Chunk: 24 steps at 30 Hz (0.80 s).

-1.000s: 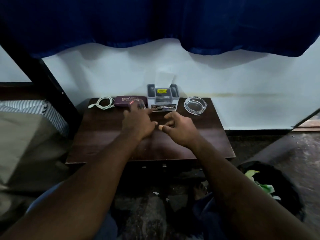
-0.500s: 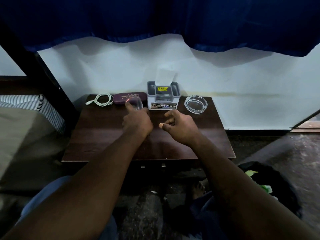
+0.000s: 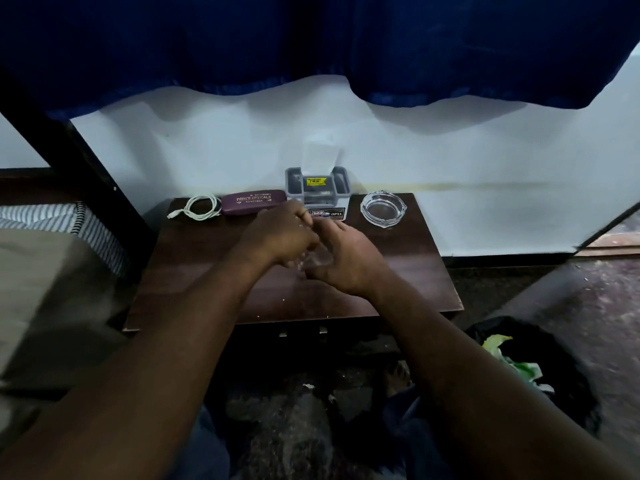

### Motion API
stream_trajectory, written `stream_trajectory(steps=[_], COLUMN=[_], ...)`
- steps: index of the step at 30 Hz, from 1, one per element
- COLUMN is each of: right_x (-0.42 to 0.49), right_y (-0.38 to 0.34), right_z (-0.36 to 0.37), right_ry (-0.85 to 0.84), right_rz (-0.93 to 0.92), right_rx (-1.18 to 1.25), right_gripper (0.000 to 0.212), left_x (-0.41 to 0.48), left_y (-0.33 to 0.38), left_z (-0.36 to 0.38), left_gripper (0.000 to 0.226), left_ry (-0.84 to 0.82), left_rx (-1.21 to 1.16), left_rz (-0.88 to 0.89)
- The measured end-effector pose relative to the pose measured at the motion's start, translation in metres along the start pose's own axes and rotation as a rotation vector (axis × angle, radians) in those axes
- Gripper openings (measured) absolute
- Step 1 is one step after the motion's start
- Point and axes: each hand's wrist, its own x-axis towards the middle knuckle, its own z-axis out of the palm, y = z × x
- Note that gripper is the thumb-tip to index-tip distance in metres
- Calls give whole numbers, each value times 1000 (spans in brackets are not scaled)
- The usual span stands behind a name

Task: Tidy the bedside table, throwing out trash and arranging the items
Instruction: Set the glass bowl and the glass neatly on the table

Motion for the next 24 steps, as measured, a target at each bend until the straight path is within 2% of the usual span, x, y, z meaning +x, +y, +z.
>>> stream_trajectory(steps=[4,8,12,15,17,21,24], right_x=[1,1,10,26,37,60,75], right_y=[1,17,44,68,82,102,115], right_z=[-12,-33,-47,-56,-60,-66,-66], right_ry=[159,329,434,493,542,633,670], right_rz=[53,95,168,260,343,435,482], right_rx=[-13,59,101,94,140,329,361], right_gripper=[60,67,72,80,84,78,70], left_x=[-3,2,13,27,39,66,86], left_y=[18,27,33,35,38,48,54], left_z=[10,22,48,70,83,106,125], left_gripper=[25,55,76,88,83,77,59], left_ry=[20,29,59,-23,-68,-157,-185], left_rx=[-9,-108,-79,-50,-44,27,82], left_rz=[142,267,289,262,228,208,182])
